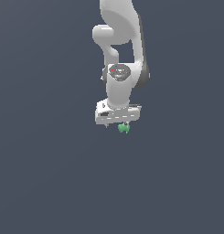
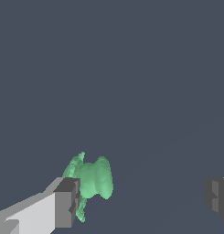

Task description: Pick up the object and move it to a goal position.

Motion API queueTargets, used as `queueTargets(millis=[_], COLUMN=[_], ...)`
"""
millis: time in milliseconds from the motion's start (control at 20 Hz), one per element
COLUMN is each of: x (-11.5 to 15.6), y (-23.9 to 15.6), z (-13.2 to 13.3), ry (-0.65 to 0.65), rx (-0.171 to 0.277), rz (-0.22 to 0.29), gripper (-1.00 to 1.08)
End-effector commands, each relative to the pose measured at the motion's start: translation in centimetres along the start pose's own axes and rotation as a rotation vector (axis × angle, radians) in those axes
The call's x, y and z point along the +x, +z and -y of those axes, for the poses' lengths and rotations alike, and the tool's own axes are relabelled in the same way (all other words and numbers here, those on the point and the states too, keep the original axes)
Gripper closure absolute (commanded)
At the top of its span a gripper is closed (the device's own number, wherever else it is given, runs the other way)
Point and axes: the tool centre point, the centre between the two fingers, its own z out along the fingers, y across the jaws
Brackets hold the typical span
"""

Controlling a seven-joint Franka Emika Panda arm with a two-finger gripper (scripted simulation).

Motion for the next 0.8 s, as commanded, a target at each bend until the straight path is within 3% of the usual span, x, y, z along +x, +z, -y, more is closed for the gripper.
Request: queueTargets(millis=[0,350,750], x=[-1.1,-3.2,-3.6], y=[1.1,2.8,3.3], z=[1.7,4.6,5.1], ry=[-0.064,-0.180,-0.199], rx=[-0.002,-0.002,-0.002], rz=[0.002,0.005,0.006], gripper=[-0.92,-0.92,-0.92])
